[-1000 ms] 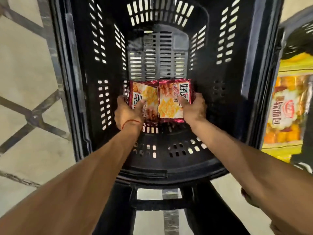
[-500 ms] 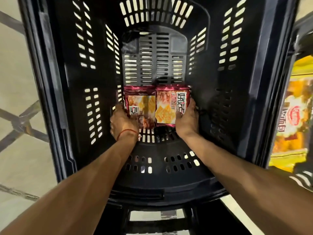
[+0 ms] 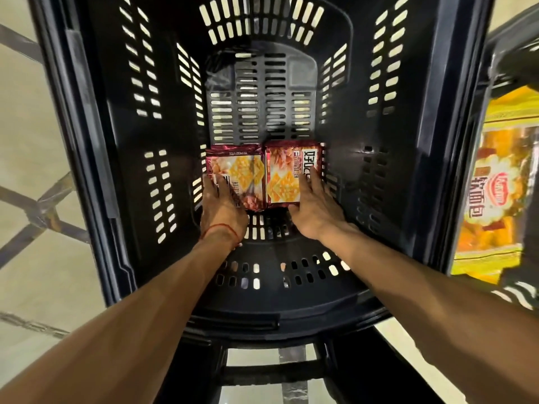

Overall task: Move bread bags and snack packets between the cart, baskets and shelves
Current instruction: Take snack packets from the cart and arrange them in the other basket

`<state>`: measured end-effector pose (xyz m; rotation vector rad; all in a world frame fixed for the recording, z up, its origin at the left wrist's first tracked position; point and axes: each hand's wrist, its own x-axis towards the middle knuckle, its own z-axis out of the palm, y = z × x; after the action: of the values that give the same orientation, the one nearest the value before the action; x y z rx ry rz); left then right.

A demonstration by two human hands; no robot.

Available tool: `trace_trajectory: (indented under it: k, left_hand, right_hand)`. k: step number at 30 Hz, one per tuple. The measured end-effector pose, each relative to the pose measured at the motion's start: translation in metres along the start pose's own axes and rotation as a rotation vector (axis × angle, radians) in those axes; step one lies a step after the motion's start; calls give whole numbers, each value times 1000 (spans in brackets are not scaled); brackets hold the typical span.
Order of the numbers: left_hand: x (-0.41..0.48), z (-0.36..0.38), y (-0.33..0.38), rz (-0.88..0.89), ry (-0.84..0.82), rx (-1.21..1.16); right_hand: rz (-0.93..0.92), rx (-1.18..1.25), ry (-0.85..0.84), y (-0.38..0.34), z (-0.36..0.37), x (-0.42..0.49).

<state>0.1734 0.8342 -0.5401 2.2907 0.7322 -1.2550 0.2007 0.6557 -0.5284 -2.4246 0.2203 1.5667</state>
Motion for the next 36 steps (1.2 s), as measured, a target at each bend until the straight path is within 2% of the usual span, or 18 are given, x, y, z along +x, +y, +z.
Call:
trace_trajectory:
  k: [2,5,11,15,19,22,29,32,36]
  left_hand:
    - [-16,-10,5,2,-72,126]
    - [-53,-35,9,73,-84,244]
    - [-182,-106,29,346,90,483]
    - [-285,-147,47,413,160,538]
    - [-378,-171,60,463,225,621]
    - [-436,-176,59,584,258,699]
    - [-523,-182,52,697,422,629]
    - [-548,-184,43,772,499,560]
    - [-572,-180,22,877,538,582]
  right_hand:
    - [-14,18,-13,0,-7,-12]
    - [-103,-6,41,-1,-23,-50]
    - [-300,-192,257,-7,-73,-186]
    - [-306,-319,379,-4,-111,-286]
    - [-280,-291,551,5,-138,-375]
    - [-258,-250,573,13,-151,-431]
    - [-200,-66,801,35,-149,-537]
    - [-188,-84,866,43,-135,-571]
    - [-183,-146,899,53,-104,-614]
